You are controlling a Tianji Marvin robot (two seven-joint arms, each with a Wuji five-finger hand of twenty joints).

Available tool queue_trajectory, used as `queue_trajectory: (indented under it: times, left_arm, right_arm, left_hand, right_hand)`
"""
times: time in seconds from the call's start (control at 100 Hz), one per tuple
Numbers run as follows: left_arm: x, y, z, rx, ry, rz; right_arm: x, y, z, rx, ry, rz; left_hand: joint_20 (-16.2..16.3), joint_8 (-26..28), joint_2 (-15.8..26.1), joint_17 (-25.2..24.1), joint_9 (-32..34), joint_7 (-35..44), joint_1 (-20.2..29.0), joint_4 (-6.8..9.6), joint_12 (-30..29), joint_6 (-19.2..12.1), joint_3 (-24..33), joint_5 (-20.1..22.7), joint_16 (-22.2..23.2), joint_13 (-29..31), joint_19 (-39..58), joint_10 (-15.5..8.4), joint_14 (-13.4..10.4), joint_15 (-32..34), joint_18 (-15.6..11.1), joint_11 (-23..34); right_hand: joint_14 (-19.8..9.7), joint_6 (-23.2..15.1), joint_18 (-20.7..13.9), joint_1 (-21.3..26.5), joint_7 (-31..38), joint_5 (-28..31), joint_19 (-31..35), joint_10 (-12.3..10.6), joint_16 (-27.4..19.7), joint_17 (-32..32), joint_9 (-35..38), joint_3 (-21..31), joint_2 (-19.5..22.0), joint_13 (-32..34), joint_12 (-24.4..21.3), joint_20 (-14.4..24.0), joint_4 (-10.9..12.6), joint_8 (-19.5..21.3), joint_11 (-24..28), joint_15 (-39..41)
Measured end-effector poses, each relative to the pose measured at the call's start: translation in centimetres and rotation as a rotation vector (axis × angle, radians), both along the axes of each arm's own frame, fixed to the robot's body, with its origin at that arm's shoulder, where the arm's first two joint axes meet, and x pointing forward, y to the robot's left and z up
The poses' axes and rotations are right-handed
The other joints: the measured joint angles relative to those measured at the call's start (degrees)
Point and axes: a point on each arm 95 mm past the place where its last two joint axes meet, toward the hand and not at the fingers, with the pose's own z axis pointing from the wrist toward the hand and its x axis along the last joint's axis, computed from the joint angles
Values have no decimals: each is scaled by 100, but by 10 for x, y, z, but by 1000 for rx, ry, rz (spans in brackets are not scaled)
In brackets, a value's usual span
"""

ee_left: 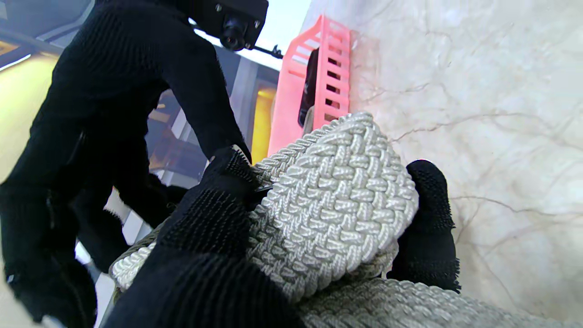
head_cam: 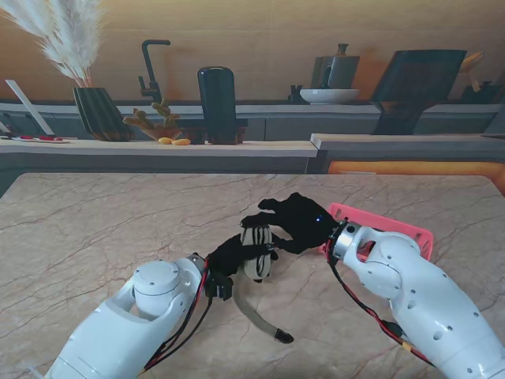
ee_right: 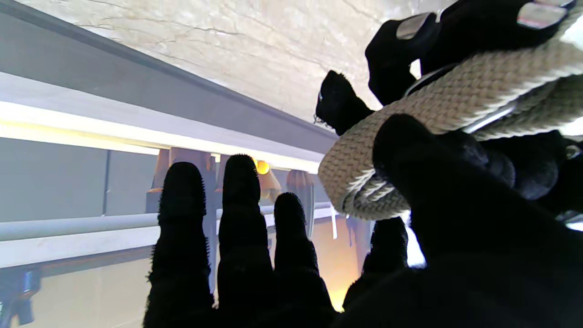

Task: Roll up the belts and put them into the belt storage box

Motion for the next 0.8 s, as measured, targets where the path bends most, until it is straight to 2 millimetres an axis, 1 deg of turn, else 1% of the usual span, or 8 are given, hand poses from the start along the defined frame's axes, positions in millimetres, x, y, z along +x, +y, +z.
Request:
queue_trajectory:
  times: [0.1, 0.15, 0.2, 0.29, 0.45, 0.54, 0.75, 0.8]
  left_arm:
    - [0, -1, -1, 4, 8, -25]
    - [0, -1, -1, 5, 14, -33]
    - [0, 0, -1, 6, 21, -41]
    - [1, 1, -2, 8, 30, -53]
    - [1, 1, -2, 8, 36, -62]
    - [0, 2, -4, 12, 43, -69]
    - [-1, 4, -7, 18, 52, -85]
    - [-2, 5, -9, 21, 57, -89]
  right_arm:
    - [3, 6, 2, -41, 1, 39]
    - [5, 8, 3, -57, -2, 59]
    - [8, 10, 3, -70, -2, 75]
    - [12, 13, 4, -94, 2, 99]
    - [15, 19, 1, -146, 14, 161]
    - [18, 19, 0, -155, 18, 181]
    - [21, 24, -1, -156, 27, 201]
    - [22, 25, -2, -154, 28, 211]
  left_hand:
    - [3, -55, -1, -67, -125, -92, -115, 0, -50, 3, 192, -69, 2, -83, -4, 10, 3, 0, 0, -15]
    - [5, -60, -1, -71, -159, -123, -158, 0, -63, 3, 261, -83, 3, -117, -5, 12, 3, 0, 0, -31]
    - [9, -63, -1, -73, -159, -136, -187, 5, -74, 45, 327, -144, 4, -139, -5, 12, 3, 0, 0, -31]
    - [16, -63, -1, -74, -167, -137, -192, 5, -77, 49, 340, -176, 5, -144, -5, 13, 3, 0, 0, -32]
    - [56, -64, -3, -74, -168, -137, -215, 5, -80, 50, 405, -177, 5, -144, -6, 16, 3, 0, 0, -32]
    - [56, -64, -7, -74, -168, -137, -225, 5, -80, 51, 407, -177, 5, -144, -6, 18, 3, 0, 0, -32]
    - [56, -64, -118, -69, -168, -137, -343, 5, -80, 52, 634, -177, 5, -145, -6, 26, 1, 0, 0, -32]
    - [56, -64, -122, -68, -168, -137, -399, 5, -80, 56, 672, -177, 5, -145, -7, 73, -3, 0, 0, -32]
  right_hand:
    - [4, 73, -1, -39, -467, 0, -59, 3, -54, -48, -81, 22, -128, 28, -10, 3, 76, 66, -104, -66]
    - [4, 96, -1, -39, -835, 0, -66, 48, -59, -51, -150, 24, -186, 28, -13, 60, 76, 534, -127, -71]
    - [4, 123, -3, -49, -1019, 2, -85, 55, -60, -52, -200, 26, -198, 28, -14, 73, 61, 747, -129, -71]
    - [1, 129, -5, -54, -635, 7, -109, 57, -60, -52, -200, 25, -263, 28, -14, 78, 3, 1078, -129, -72]
    - [-294, 134, -180, 38, 791, 165, -113, 52, 134, -52, -113, 132, -263, 38, -15, 150, 84, 841, -157, 157]
    - [-324, 147, -180, -46, 902, 349, -114, -78, 248, -41, 183, 10, -255, 152, -15, 209, 2, 483, -206, 296]
    - [-490, 151, -180, -47, 883, 815, -114, -282, 529, 68, 902, -132, -262, 488, -15, 218, -11, 265, -248, 723]
    - [-538, 156, -182, -28, 836, 1038, -114, -286, 616, 103, 1186, -213, -268, 601, -45, 222, -152, 26, -258, 837]
